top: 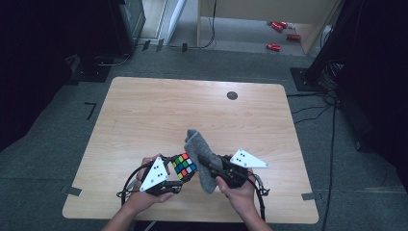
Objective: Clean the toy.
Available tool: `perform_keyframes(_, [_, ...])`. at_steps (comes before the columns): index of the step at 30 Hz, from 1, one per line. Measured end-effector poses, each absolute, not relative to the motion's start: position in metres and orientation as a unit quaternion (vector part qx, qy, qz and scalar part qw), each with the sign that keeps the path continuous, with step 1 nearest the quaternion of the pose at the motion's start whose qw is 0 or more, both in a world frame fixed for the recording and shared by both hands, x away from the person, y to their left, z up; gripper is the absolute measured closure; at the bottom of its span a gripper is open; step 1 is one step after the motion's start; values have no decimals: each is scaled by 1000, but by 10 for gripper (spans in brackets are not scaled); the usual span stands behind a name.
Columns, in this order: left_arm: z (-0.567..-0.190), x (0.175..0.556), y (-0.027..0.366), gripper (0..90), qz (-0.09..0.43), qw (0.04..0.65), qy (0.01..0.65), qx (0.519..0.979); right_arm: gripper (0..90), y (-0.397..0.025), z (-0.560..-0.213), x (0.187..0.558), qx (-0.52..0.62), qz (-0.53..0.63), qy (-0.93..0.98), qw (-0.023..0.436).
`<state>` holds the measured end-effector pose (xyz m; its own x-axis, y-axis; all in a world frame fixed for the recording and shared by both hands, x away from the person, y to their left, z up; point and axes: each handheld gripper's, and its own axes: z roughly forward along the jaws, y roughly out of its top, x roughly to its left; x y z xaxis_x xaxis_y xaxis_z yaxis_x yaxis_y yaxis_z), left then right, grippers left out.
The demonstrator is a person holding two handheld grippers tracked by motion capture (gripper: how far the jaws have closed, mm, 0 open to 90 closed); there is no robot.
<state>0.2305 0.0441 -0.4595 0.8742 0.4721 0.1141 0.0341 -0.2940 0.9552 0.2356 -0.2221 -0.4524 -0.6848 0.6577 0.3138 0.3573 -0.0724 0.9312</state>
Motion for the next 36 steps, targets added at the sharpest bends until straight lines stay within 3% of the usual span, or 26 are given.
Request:
perform_keyframes(4, [-461, 233, 41, 349, 204, 551, 167, 792, 699, -237, -463, 244, 424, 595, 671, 124])
perform_keyframes(8, [-472, 236, 37, 348, 204, 525, 175, 808, 691, -221, -438, 227, 357, 643, 666, 126])
perform_keyframes(12, [-466, 232, 37, 348, 199, 541, 168, 800, 684, -198, -433, 214, 314, 633, 694, 141])
perform_keyframes(14, [-463, 231, 42, 349, 188, 555, 166, 793, 688, -203, -440, 219, 327, 654, 672, 116])
perform_keyframes(19, [-454, 236, 52, 349, 149, 607, 186, 758, 696, -230, -454, 239, 397, 610, 673, 131])
perform_keyframes(22, [-454, 240, 57, 348, 134, 619, 198, 749, 695, -238, -457, 242, 420, 642, 635, 87])
perform_keyframes(29, [-453, 243, 64, 348, 105, 646, 211, 726, 708, -211, -465, 235, 388, 658, 645, 15])
perform_keyframes(36, [-451, 254, 83, 348, 92, 662, 249, 701, 709, -194, -474, 233, 287, 629, 722, -12])
